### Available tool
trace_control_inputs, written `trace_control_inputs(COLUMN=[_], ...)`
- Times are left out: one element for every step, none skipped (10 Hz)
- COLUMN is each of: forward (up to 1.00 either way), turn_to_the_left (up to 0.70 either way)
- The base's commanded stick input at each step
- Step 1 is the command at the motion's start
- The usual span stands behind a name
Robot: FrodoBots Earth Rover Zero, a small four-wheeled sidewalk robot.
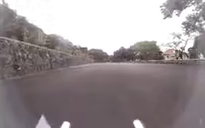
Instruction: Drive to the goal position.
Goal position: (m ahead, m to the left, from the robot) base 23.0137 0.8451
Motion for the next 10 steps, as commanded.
trace_control_inputs(forward=[0.50, 0.50, 0.50, 0.50, 0.50, 0.50, 0.50, 0.50, 0.50, 0.50], turn_to_the_left=[0.00, 0.00, 0.00, 0.00, 0.00, 0.00, 0.00, 0.00, 0.00, 0.00])
